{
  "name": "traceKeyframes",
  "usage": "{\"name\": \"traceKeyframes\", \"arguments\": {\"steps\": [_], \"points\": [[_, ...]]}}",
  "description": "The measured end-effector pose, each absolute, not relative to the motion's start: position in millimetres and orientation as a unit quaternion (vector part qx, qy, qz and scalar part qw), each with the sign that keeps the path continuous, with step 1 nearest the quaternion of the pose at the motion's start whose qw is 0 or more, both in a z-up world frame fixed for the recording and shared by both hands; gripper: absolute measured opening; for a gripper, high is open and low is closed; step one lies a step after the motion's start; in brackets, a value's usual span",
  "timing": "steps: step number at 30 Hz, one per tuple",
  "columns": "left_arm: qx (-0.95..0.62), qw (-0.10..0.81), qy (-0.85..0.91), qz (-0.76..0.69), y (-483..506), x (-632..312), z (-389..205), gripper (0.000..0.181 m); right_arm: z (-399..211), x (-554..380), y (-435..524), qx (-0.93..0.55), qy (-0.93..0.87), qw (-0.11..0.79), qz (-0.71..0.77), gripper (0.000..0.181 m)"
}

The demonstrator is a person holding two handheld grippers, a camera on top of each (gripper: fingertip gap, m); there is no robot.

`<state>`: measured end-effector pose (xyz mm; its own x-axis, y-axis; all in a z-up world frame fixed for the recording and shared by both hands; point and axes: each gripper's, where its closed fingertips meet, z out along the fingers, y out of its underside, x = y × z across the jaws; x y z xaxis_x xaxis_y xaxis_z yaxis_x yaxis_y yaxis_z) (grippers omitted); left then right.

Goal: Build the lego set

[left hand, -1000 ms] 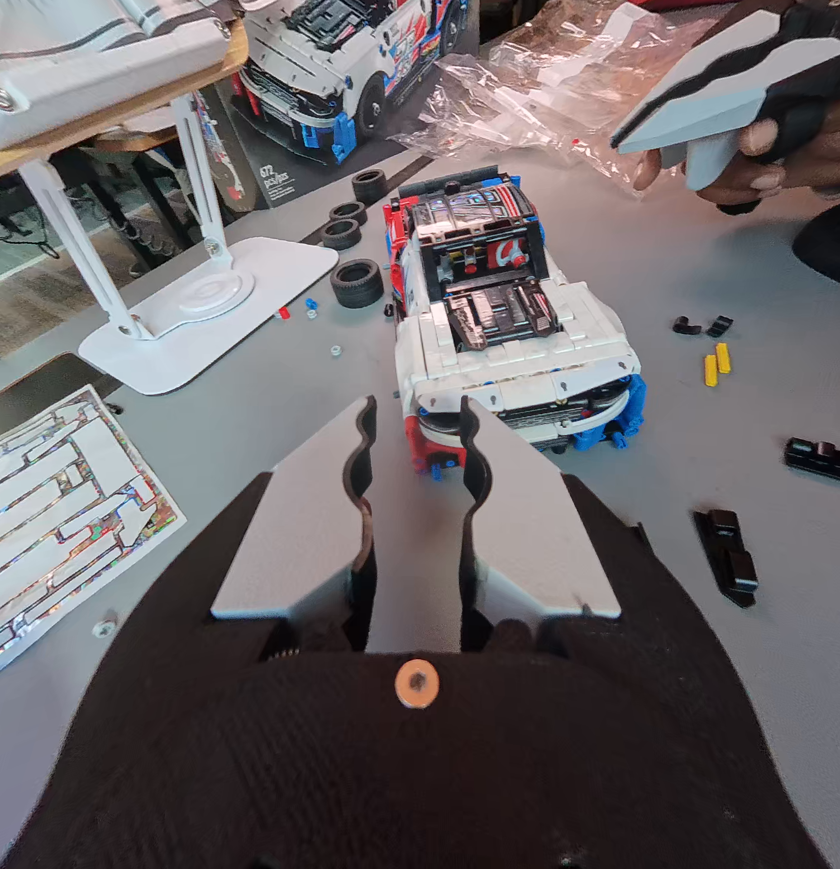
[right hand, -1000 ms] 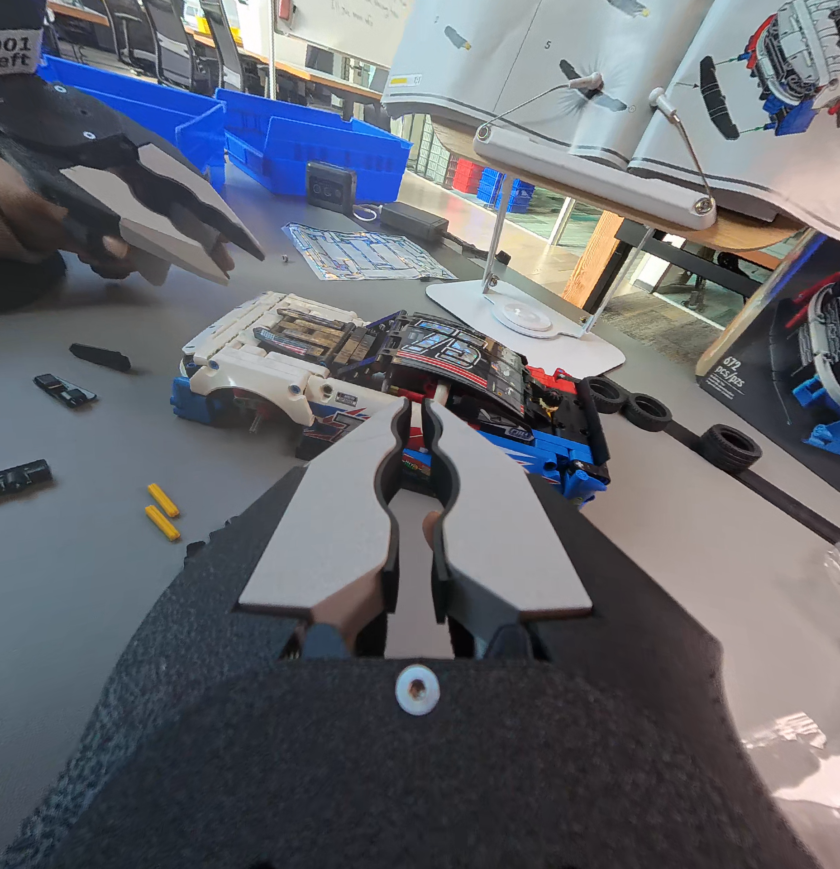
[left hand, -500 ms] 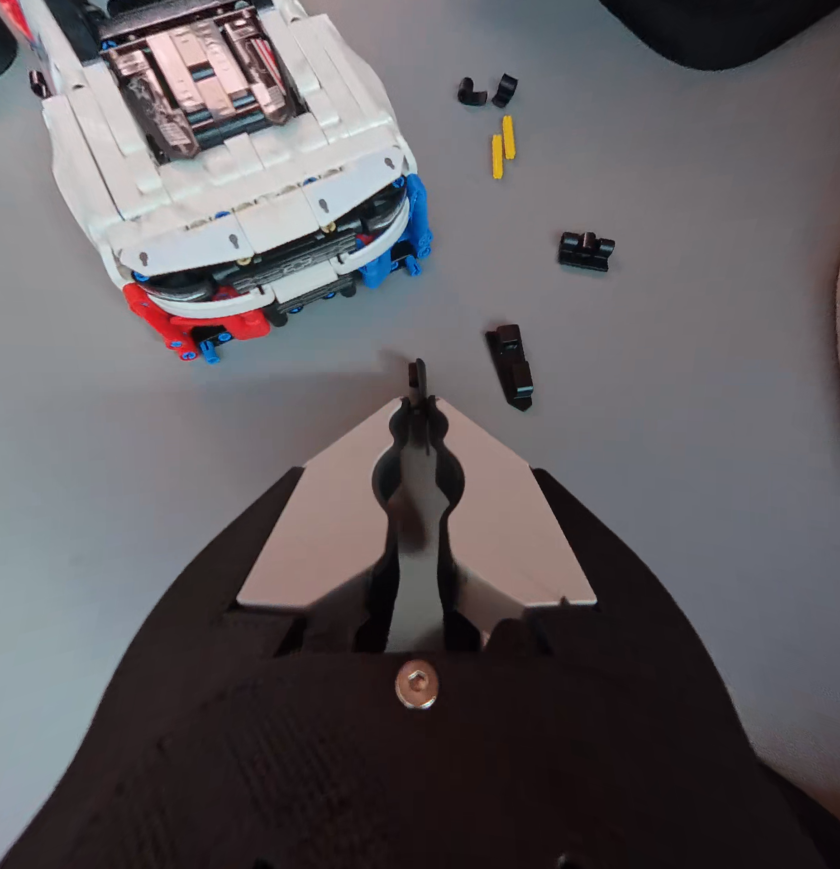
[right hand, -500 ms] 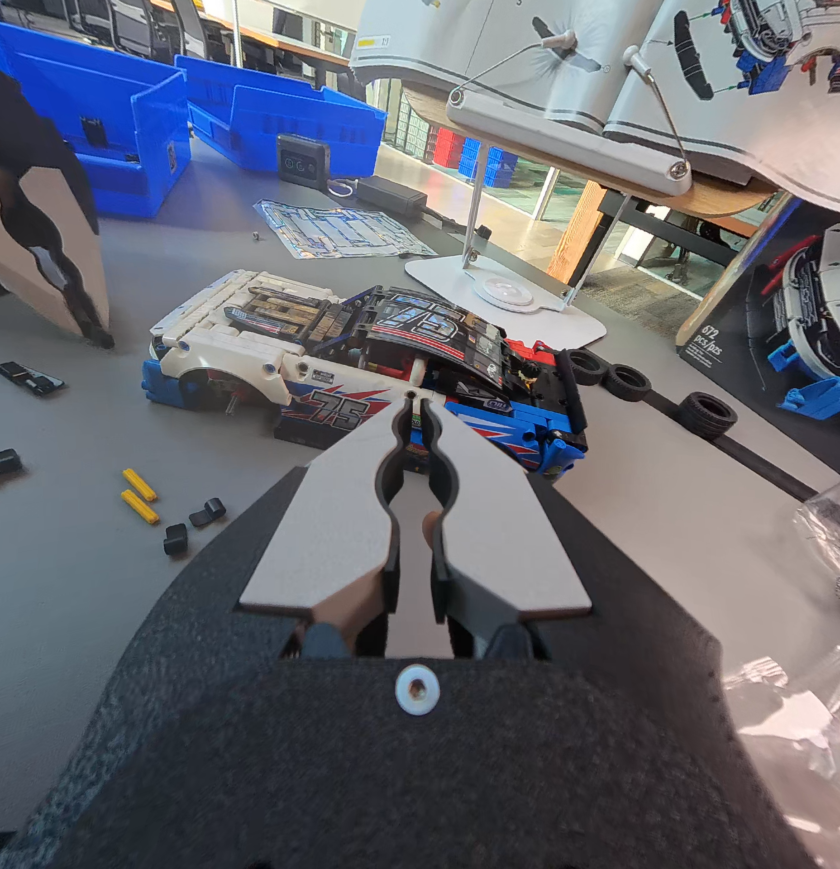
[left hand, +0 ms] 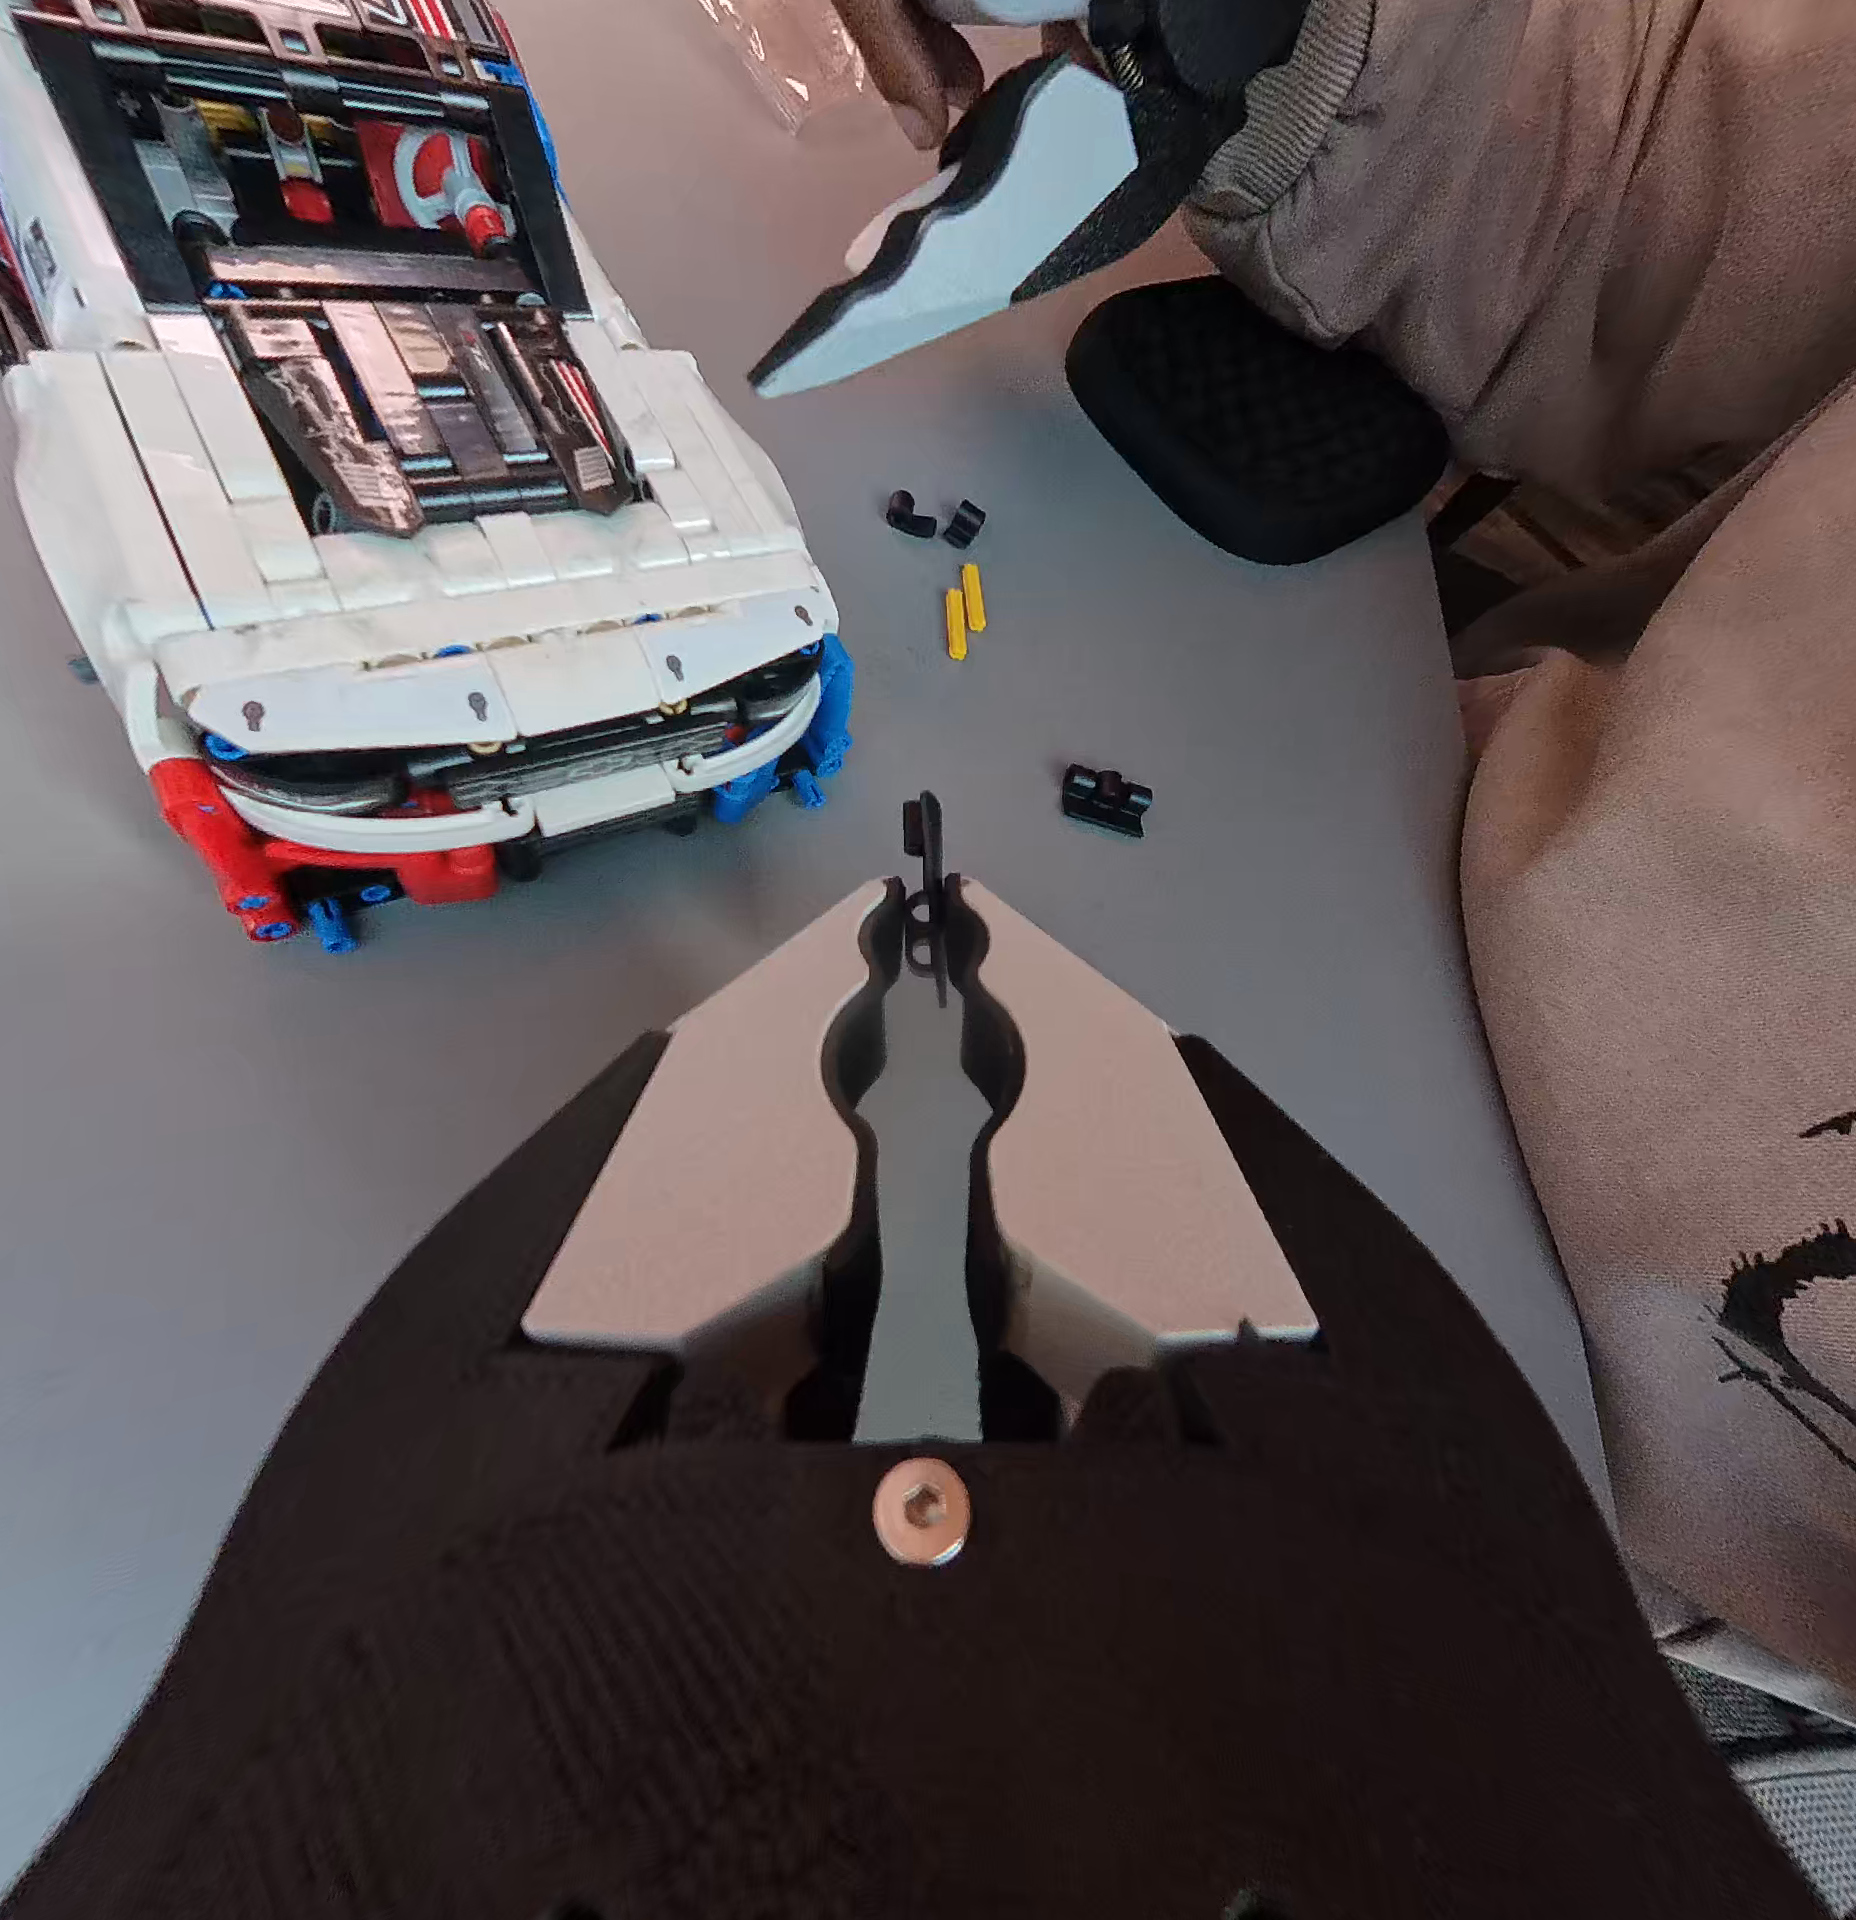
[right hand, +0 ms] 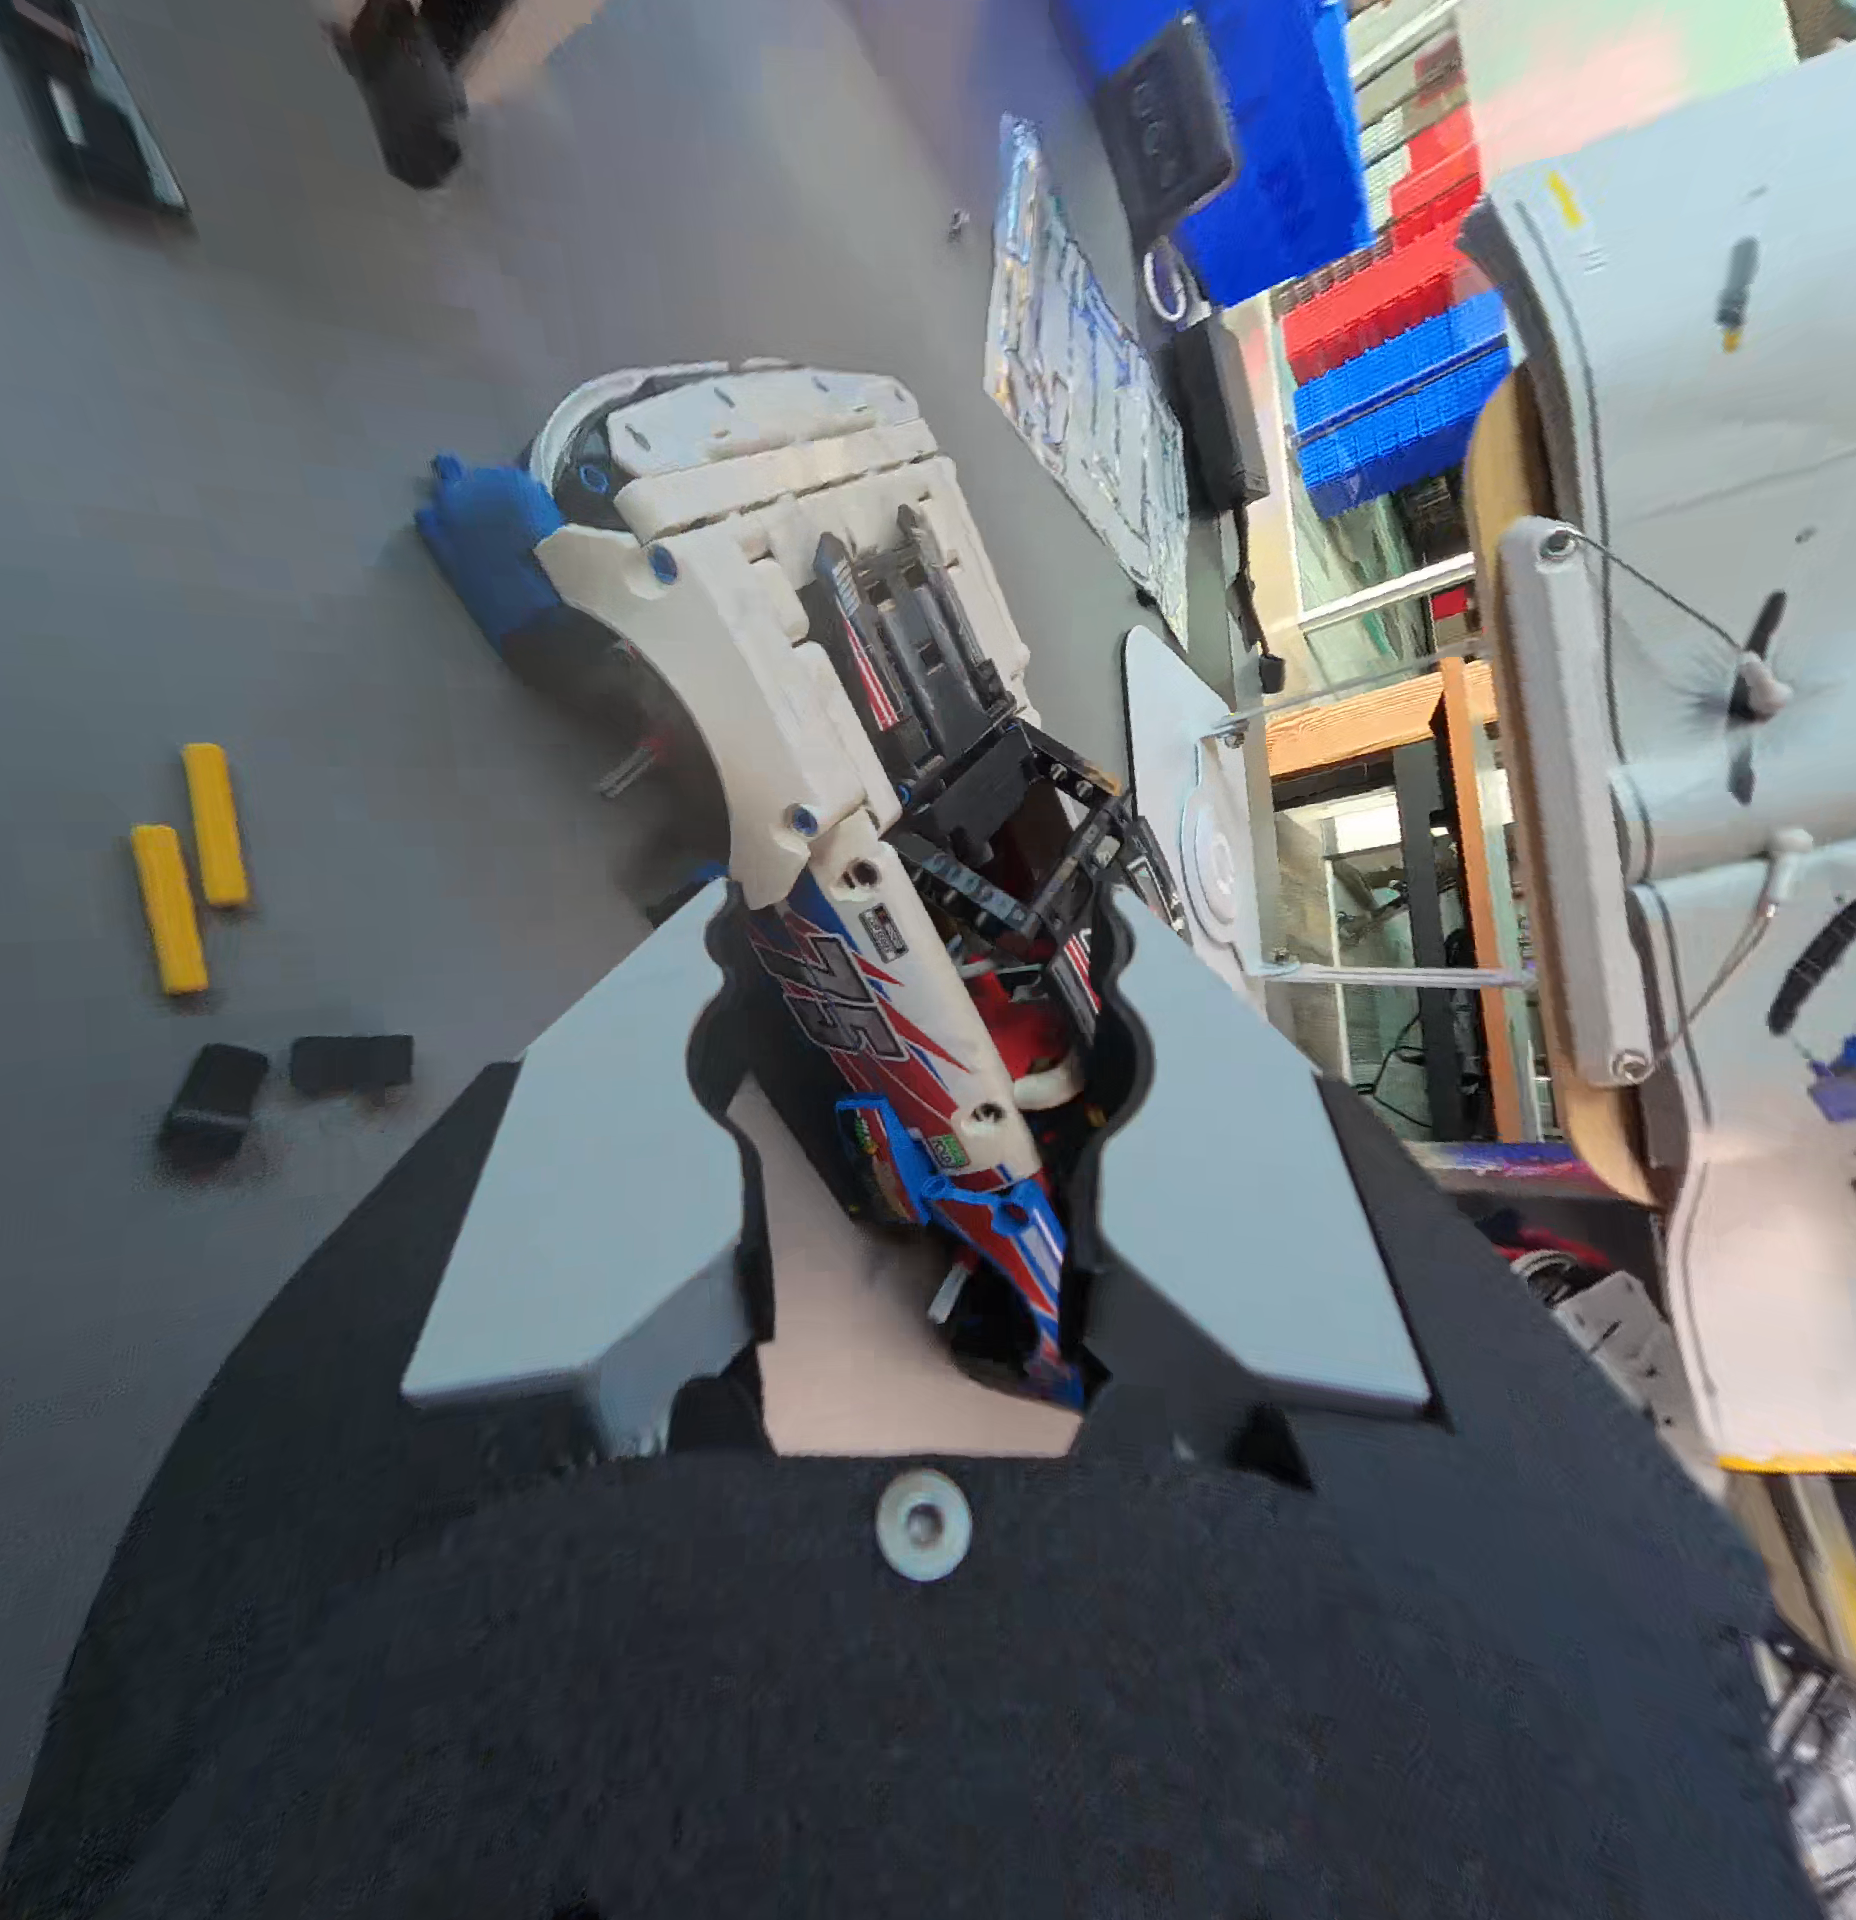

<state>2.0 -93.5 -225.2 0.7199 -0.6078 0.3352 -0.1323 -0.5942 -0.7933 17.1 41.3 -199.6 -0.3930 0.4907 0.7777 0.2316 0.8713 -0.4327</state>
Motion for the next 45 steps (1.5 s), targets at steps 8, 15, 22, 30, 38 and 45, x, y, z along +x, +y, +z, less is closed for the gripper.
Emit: {"name": "traceKeyframes", "arguments": {"steps": [8, 15, 22, 30, 38, 45], "points": [[-0.826, 0.439, 0.154, -0.316, -81, -15, -212, 0.005, -216, -33, 65, -0.270, -0.829, 0.485, 0.066, 0.062], [-0.819, 0.435, 0.120, -0.354, -63, -6, -213, 0.005, -192, -28, 45, -0.342, -0.795, 0.457, 0.206, 0.059], [-0.754, 0.390, 0.114, -0.516, -60, 35, -192, 0.004, -176, 36, -48, -0.214, -0.819, 0.339, 0.411, 0.040], [-0.701, 0.355, 0.088, -0.612, -58, 45, -175, 0.004, -179, 29, -59, -0.155, -0.813, 0.420, 0.372, 0.018], [-0.710, 0.332, 0.098, -0.613, -66, 51, -184, 0.005, -188, 38, -66, -0.148, -0.828, 0.377, 0.387, 0.015], [-0.723, 0.428, 0.076, -0.537, -51, 26, -178, 0.022, -184, 23, -48, -0.261, -0.783, 0.334, 0.455, 0.014]]}}
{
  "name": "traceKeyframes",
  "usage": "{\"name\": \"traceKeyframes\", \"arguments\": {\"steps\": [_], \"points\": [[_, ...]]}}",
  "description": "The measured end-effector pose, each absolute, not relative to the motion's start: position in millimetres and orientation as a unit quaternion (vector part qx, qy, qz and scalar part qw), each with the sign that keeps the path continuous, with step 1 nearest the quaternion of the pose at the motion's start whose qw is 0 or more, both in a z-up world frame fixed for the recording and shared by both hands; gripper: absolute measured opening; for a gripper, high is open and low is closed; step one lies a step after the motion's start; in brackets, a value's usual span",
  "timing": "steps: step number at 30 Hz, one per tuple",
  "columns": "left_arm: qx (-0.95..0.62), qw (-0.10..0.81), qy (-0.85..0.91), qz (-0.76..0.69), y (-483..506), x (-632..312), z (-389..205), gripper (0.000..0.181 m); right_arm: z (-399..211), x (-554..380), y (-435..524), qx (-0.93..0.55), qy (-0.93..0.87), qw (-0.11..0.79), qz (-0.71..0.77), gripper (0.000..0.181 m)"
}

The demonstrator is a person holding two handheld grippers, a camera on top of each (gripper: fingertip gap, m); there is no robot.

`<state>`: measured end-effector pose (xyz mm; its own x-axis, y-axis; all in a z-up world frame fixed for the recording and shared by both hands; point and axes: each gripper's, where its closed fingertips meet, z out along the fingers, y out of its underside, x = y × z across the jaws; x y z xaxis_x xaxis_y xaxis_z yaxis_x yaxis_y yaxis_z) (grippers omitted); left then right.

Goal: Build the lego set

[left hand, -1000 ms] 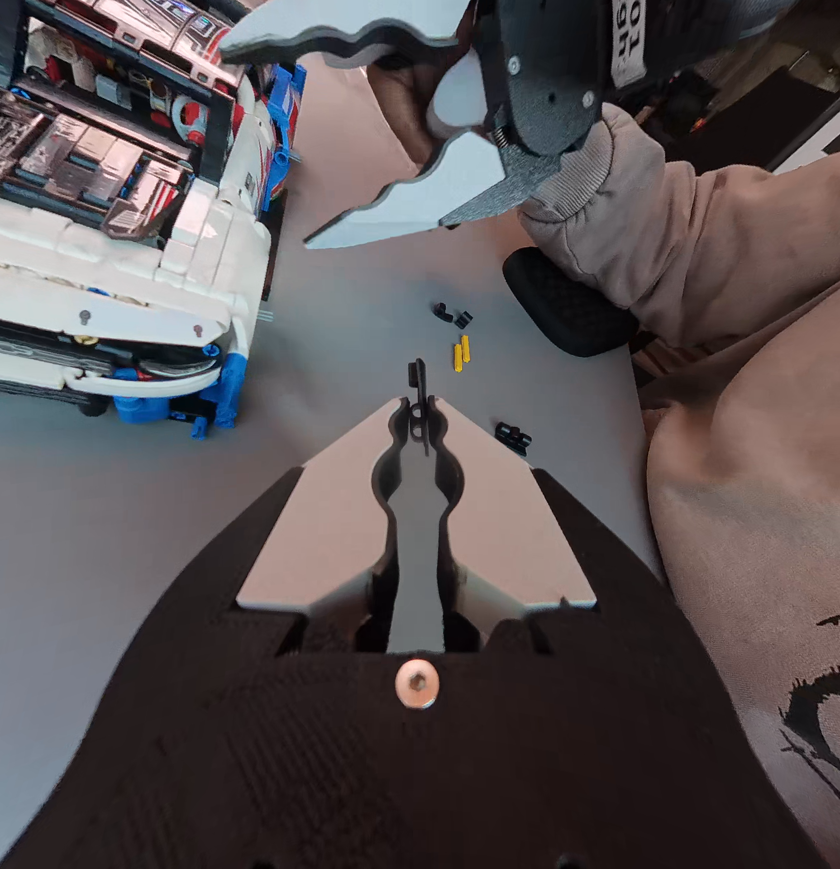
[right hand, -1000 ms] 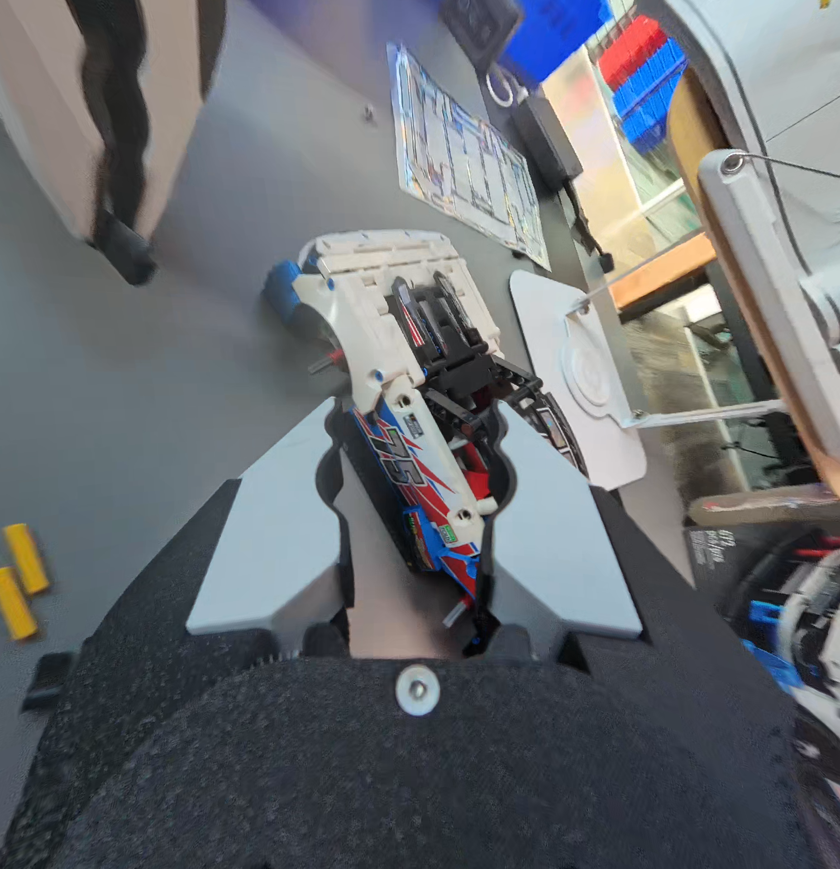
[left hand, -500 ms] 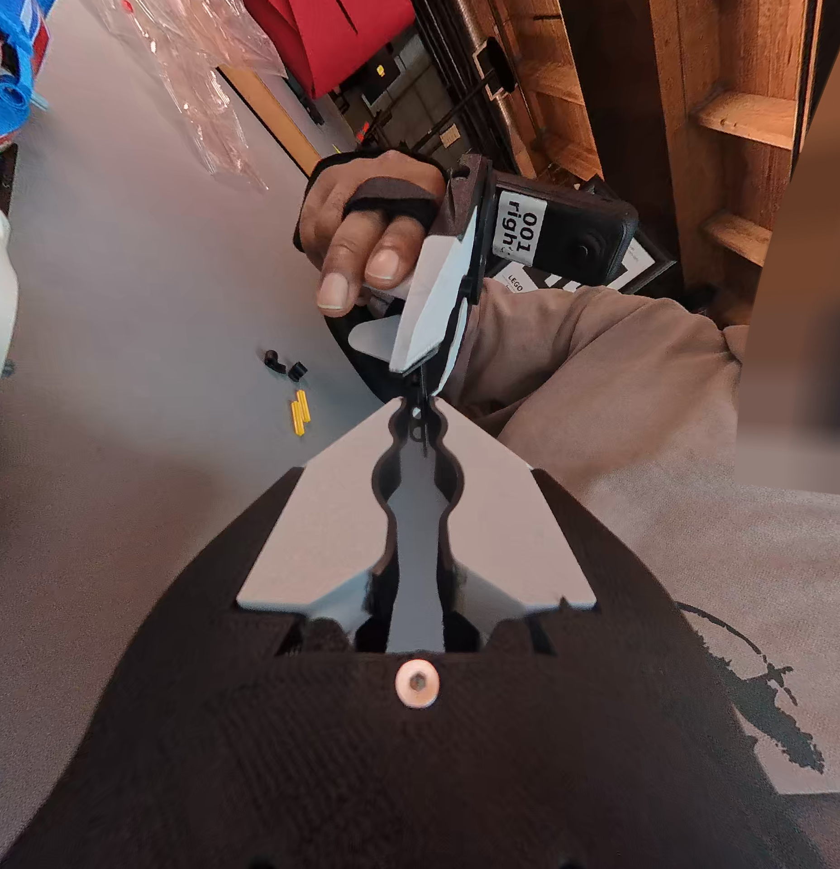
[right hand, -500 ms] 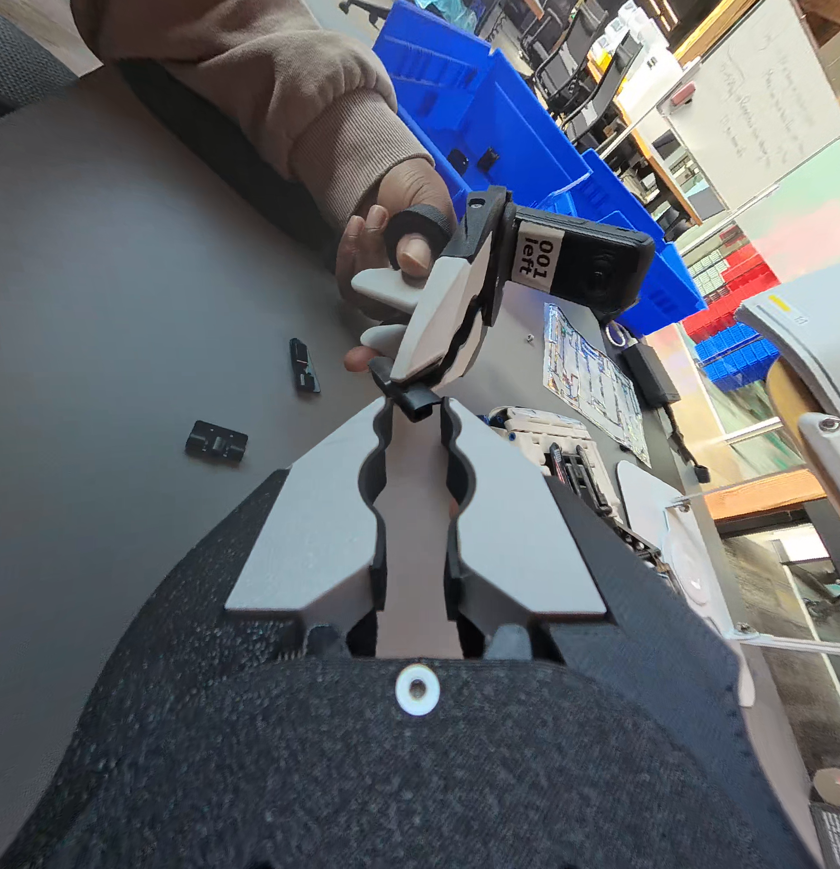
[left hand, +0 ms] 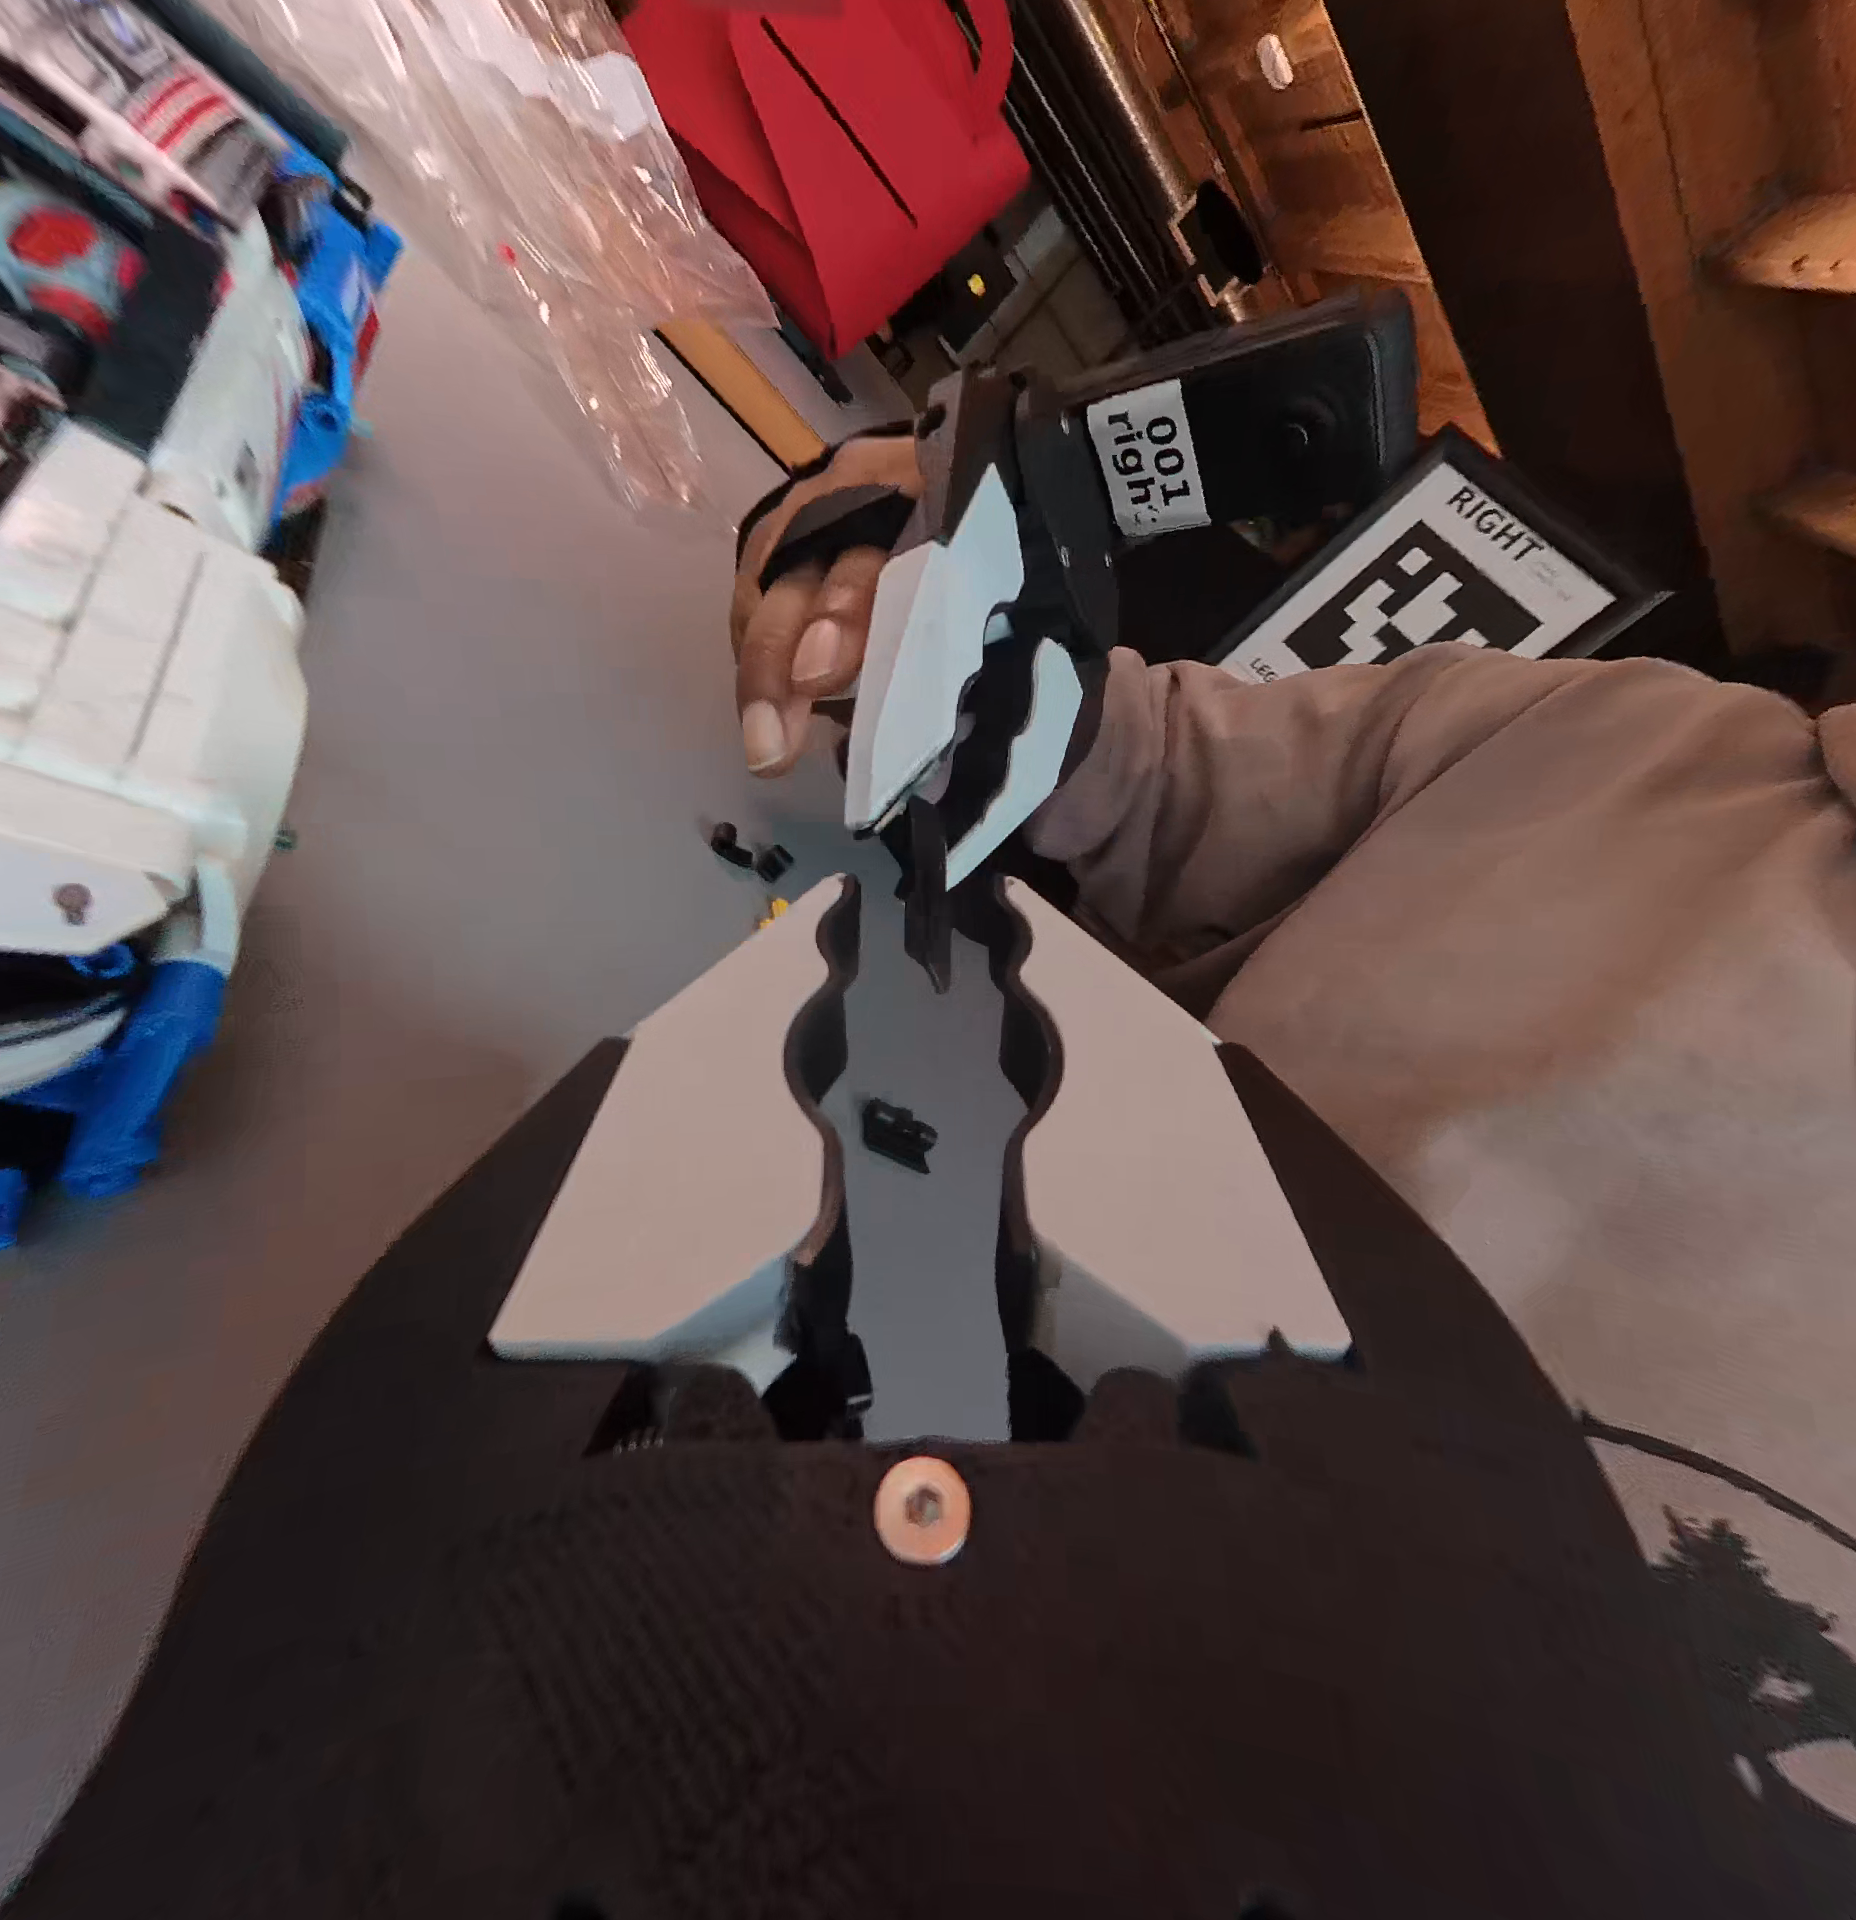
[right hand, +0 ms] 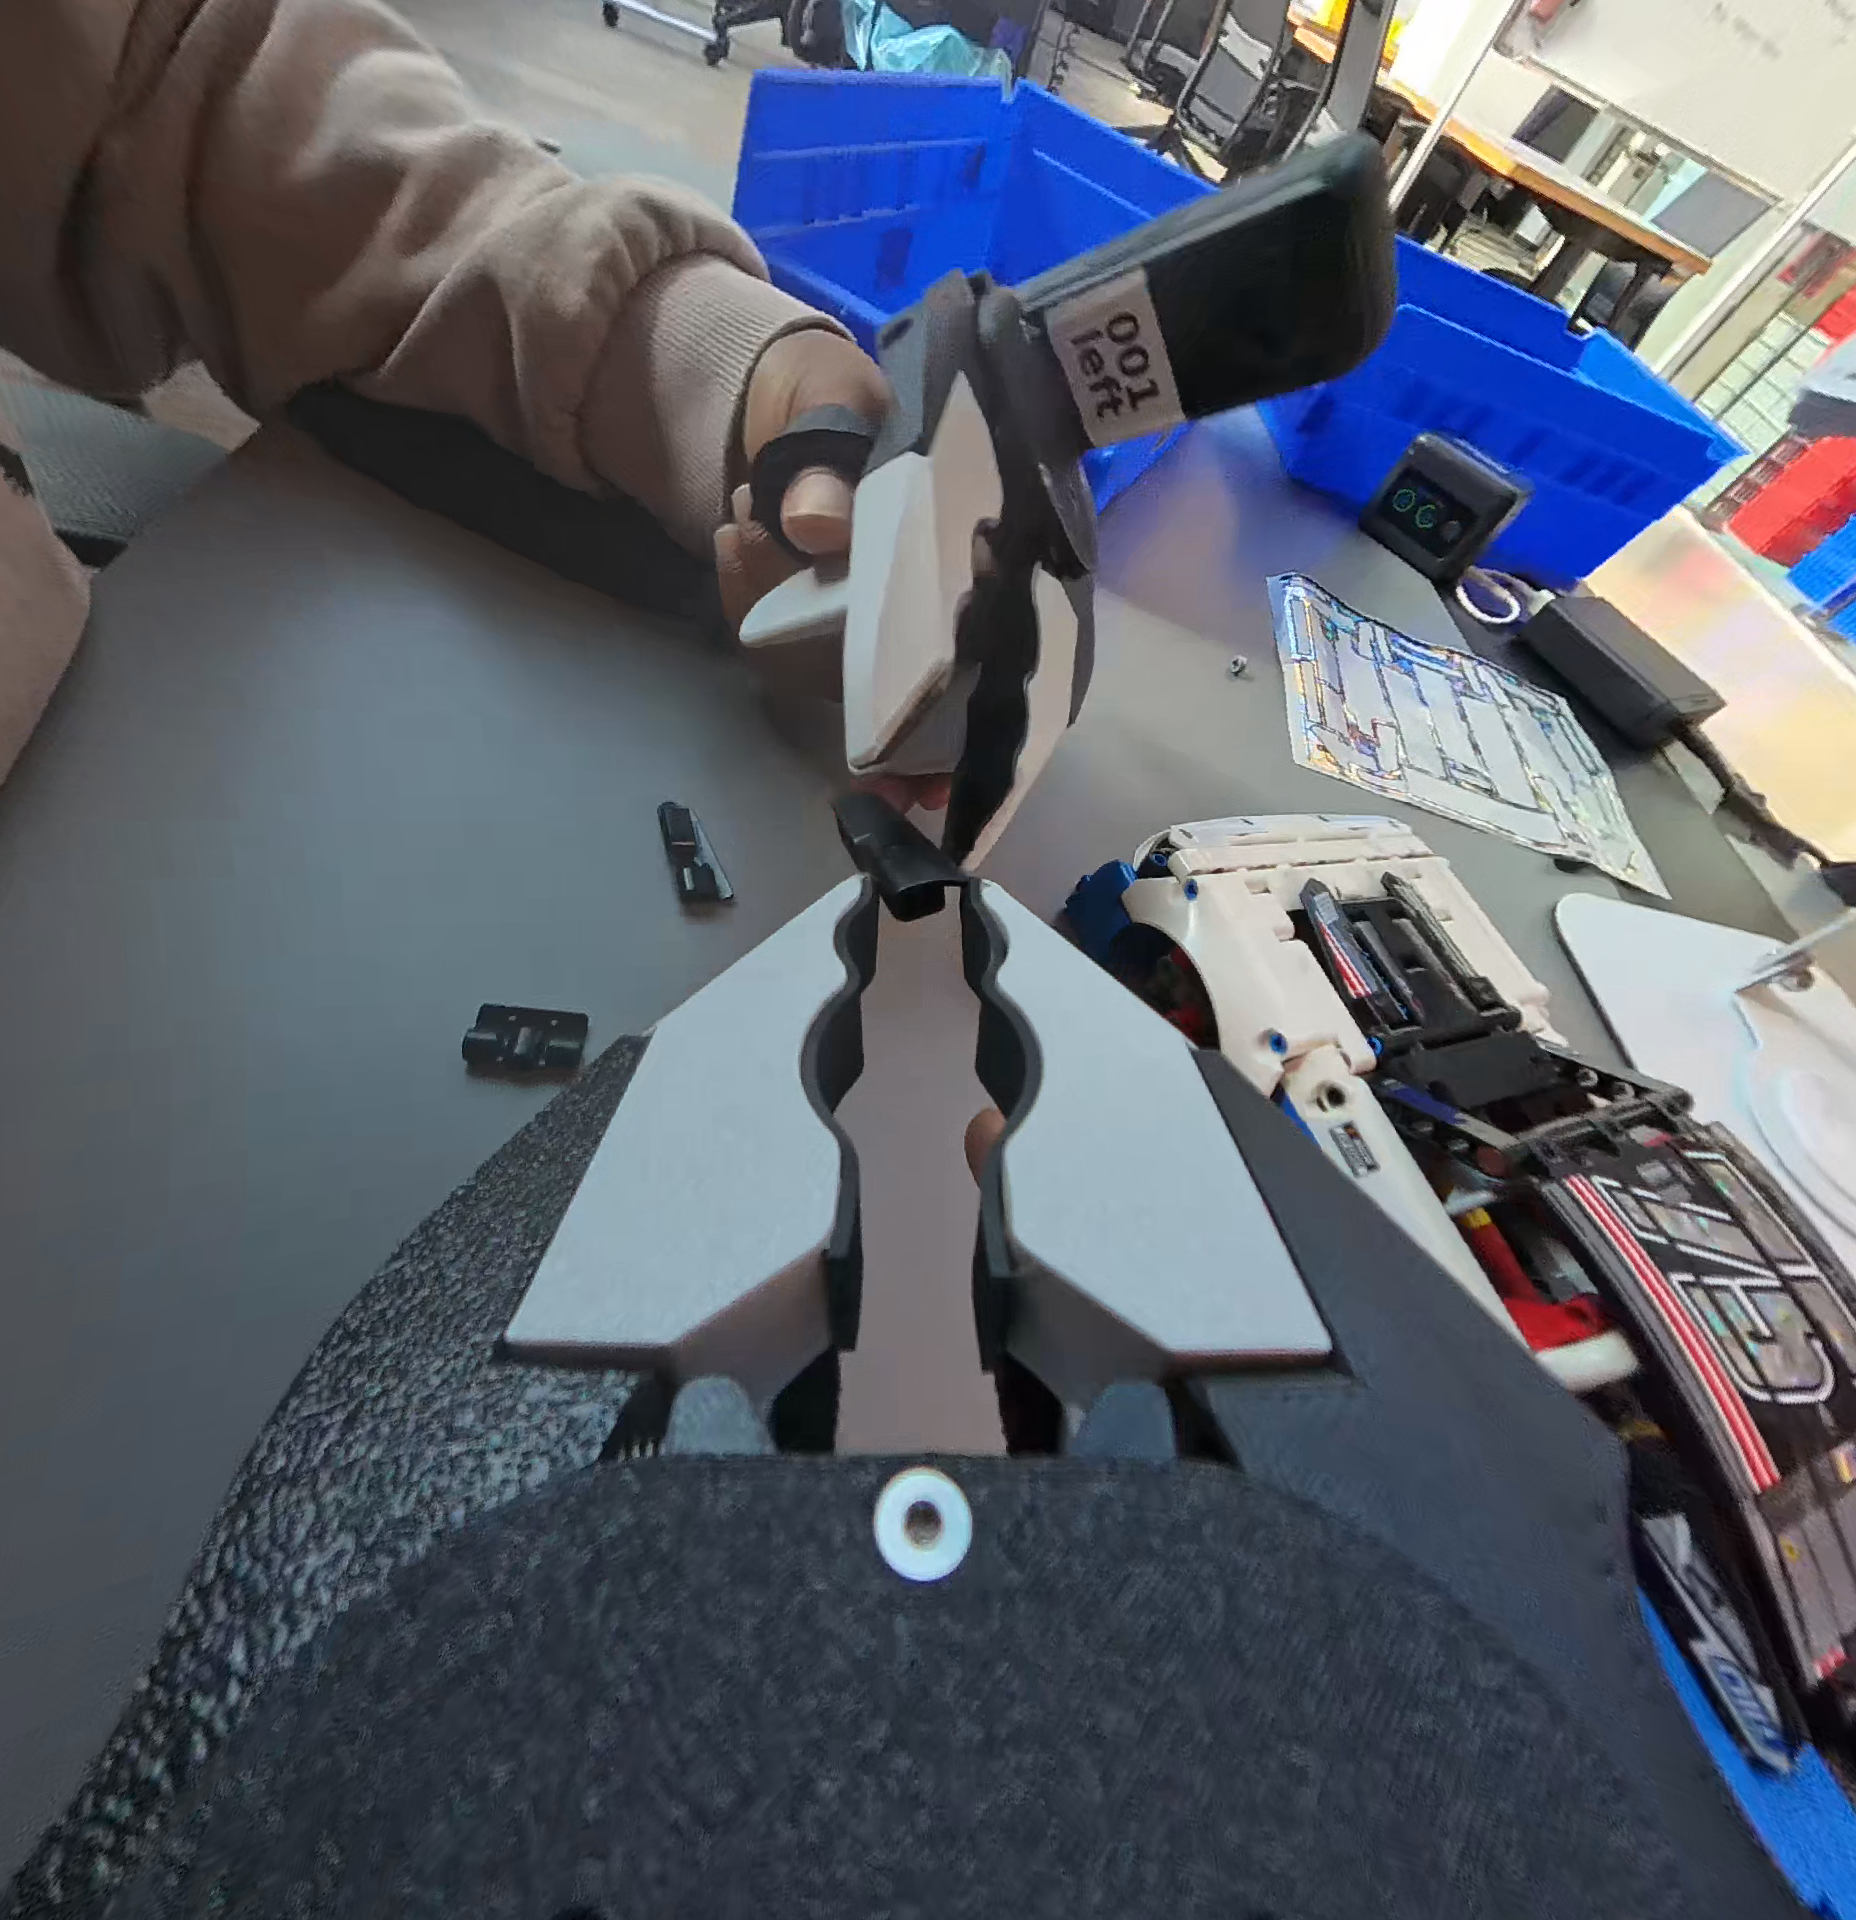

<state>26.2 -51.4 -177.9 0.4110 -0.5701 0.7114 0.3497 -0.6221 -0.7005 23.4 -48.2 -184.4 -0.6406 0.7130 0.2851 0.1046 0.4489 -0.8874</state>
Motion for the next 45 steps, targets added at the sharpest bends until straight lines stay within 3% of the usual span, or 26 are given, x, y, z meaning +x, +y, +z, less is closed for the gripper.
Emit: {"name": "traceKeyframes", "arguments": {"steps": [7, 16, 24, 26, 28, 35, 39, 45], "points": [[-0.750, 0.565, 0.170, -0.300, -51, 4, -174, 0.043, -172, 5, -32, -0.353, -0.714, 0.320, 0.513, 0.014], [-0.774, 0.568, 0.241, -0.144, -46, 0, -193, 0.040, -185, 3, -33, -0.364, -0.725, 0.312, 0.494, 0.014], [-0.789, 0.541, 0.270, -0.113, -48, 2, -204, 0.009, -203, -1, -43, -0.356, -0.753, 0.313, 0.457, 0.014], [-0.802, 0.518, 0.278, -0.103, -51, -4, -210, 0.009, -209, -2, -41, -0.364, -0.759, 0.313, 0.441, 0.010], [-0.823, 0.481, 0.291, -0.084, -57, -16, -220, 0.009, -215, 1, -42, -0.357, -0.775, 0.301, 0.427, 0.017], [-0.867, 0.395, 0.299, -0.046, -76, -53, -247, 0.010, -231, 23, -91, -0.272, -0.855, 0.202, 0.392, 0.020], [-0.868, 0.395, 0.298, -0.038, -77, -58, -247, 0.022, -244, 21, -108, -0.231, -0.900, 0.162, 0.332, 0.021], [-0.824, 0.478, 0.288, -0.094, -78, -48, -212, 0.032, -259, 16, -112, -0.244, -0.923, 0.099, 0.280, 0.014]]}}
